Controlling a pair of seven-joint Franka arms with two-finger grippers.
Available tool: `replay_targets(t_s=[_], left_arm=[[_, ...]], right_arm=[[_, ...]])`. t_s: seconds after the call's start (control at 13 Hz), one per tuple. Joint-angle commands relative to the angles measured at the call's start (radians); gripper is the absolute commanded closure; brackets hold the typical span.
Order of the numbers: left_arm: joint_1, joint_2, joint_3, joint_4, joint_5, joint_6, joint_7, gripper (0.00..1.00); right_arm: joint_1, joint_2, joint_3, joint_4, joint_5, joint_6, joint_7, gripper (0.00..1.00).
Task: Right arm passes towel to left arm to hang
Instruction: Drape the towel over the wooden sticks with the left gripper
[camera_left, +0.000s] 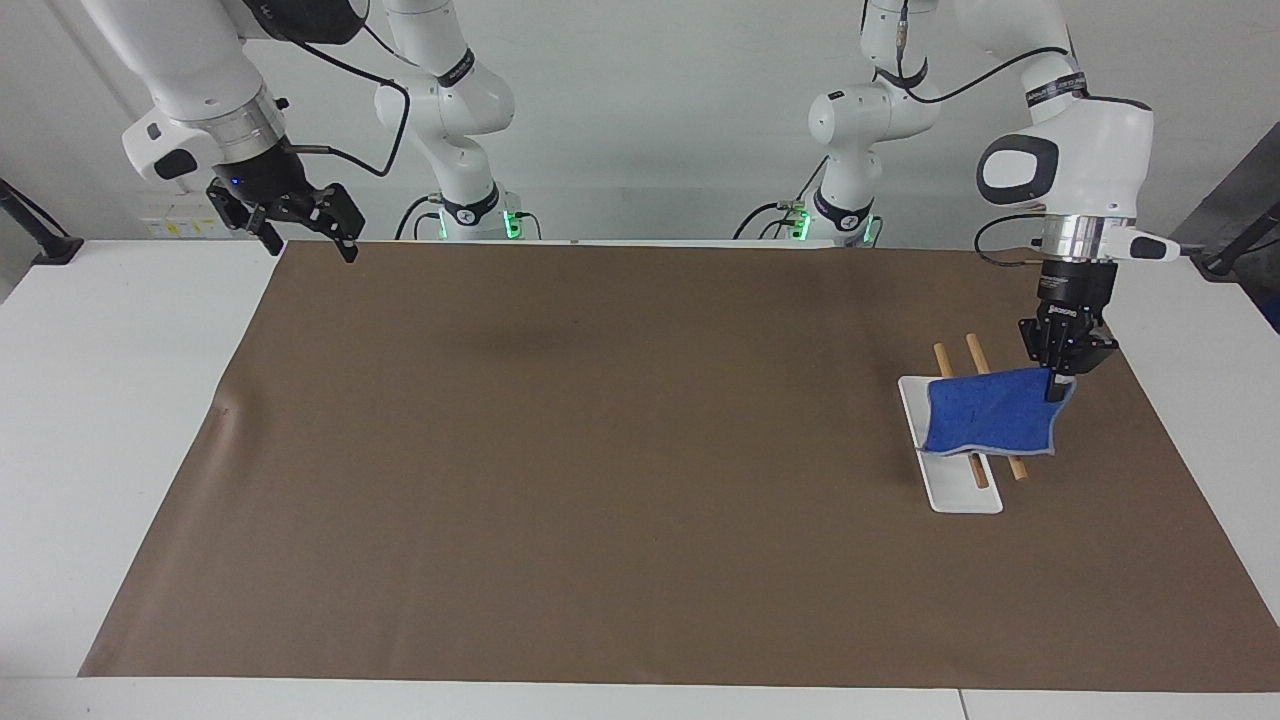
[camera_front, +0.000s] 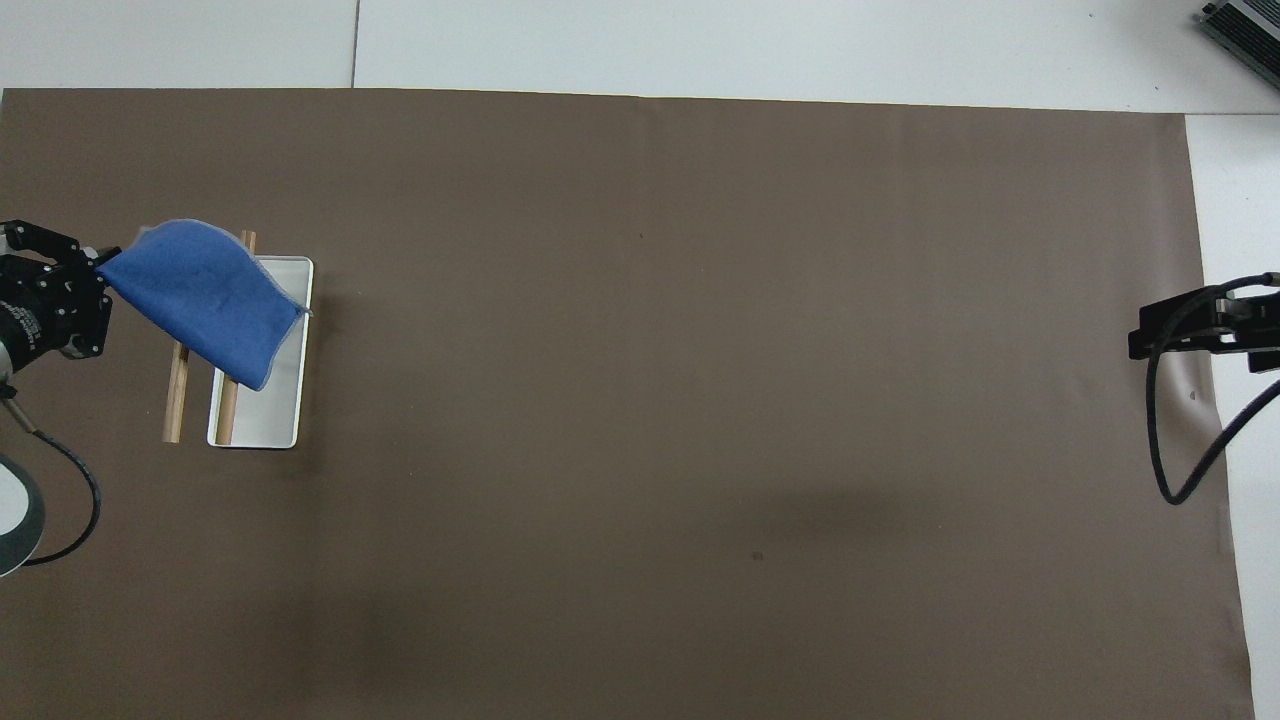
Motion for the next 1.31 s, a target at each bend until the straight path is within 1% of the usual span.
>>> replay_targets(t_s=[0.0, 0.15, 0.31, 0.39, 0.54, 0.77, 0.85, 0.93, 1.08, 1.16, 1.23], left_arm=[[0.018, -0.035, -0.011, -0.062, 0.011, 0.017, -0.112, 1.00], [0.025, -0.035, -0.011, -0.087, 0.009, 0.017, -0.173, 1.00], [0.073, -0.023, -0.012, -0.098, 0.011, 0.017, -0.280, 1.00], [0.076, -0.020, -0.011, -0.098, 0.009, 0.017, -0.299, 1.00], [0.094, -0.018, -0.012, -0.099, 0.011, 0.014, -0.304, 1.00], [0.105, -0.018, -0.011, -0.098, 0.011, 0.011, -0.403, 1.00], [0.111, -0.018, -0.011, -0.098, 0.011, 0.008, -0.420, 0.98], [0.120, -0.018, -0.011, -0.096, 0.011, 0.008, -0.433, 0.94], [0.159, -0.012, -0.011, -0.090, 0.011, 0.006, -0.485, 0.81], [0.160, -0.012, -0.012, -0.090, 0.011, 0.006, -0.490, 0.76], [0.159, -0.011, -0.012, -0.088, 0.011, 0.006, -0.490, 0.63]], right_arm=[[0.030, 0.014, 0.021, -0.001, -0.071, 0.016, 0.002, 0.00], [0.030, 0.015, 0.023, -0.003, -0.051, 0.022, 0.015, 0.00], [0.018, 0.015, 0.014, -0.001, 0.029, 0.019, 0.032, 0.00], [0.019, 0.014, 0.014, -0.003, 0.032, 0.017, 0.063, 0.00], [0.021, 0.015, 0.014, -0.003, 0.032, 0.019, 0.066, 0.00], [0.021, 0.014, 0.014, -0.003, 0.031, 0.020, 0.066, 0.00], [0.021, 0.014, 0.014, -0.006, 0.031, 0.019, 0.065, 0.00], [0.021, 0.014, 0.014, -0.006, 0.031, 0.019, 0.065, 0.00], [0.019, 0.003, 0.012, -0.018, 0.032, 0.017, 0.069, 0.00], [0.015, 0.003, 0.014, -0.018, 0.031, 0.019, 0.063, 0.00], [0.015, 0.003, 0.014, -0.018, 0.031, 0.019, 0.061, 0.00]])
